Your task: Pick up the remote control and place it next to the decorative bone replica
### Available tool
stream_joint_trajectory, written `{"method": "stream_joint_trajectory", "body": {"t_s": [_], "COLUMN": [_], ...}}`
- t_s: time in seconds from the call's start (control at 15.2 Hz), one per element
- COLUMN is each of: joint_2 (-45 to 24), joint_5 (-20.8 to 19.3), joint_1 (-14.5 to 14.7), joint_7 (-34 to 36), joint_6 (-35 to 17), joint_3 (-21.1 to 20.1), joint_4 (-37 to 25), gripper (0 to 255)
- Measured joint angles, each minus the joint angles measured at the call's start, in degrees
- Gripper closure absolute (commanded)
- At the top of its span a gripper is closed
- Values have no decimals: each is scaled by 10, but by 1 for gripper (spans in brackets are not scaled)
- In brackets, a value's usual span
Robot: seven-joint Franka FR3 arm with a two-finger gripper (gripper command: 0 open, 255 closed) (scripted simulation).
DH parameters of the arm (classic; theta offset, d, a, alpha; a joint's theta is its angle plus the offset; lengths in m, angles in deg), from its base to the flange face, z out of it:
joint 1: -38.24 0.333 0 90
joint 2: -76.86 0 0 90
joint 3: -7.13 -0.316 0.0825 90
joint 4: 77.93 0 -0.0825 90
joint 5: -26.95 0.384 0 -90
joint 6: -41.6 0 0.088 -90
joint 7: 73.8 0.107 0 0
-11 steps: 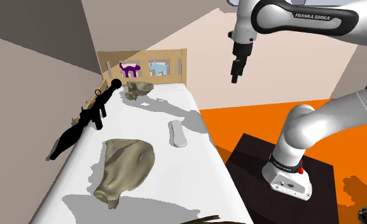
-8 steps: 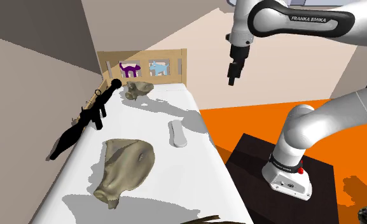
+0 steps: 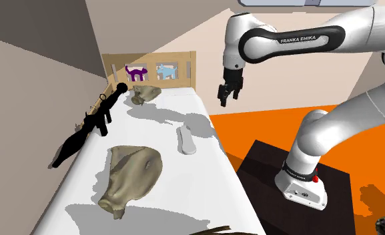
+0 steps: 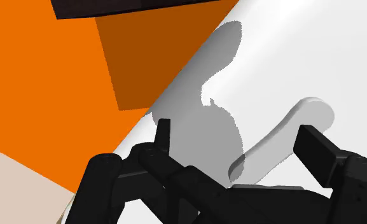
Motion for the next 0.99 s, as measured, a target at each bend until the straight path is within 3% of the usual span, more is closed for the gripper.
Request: {"method": "stream_joint_trajectory", "body": {"t_s": [0.46,0.99], "joint_2": [-115,-285], "joint_5": [28,5], "joint_1": [-20,-47], "joint_7": [149,326], "joint_6": [-111,-229], "joint_3": [-70,-133], "joint_4": [-7,-59], "gripper": [0,0]}}
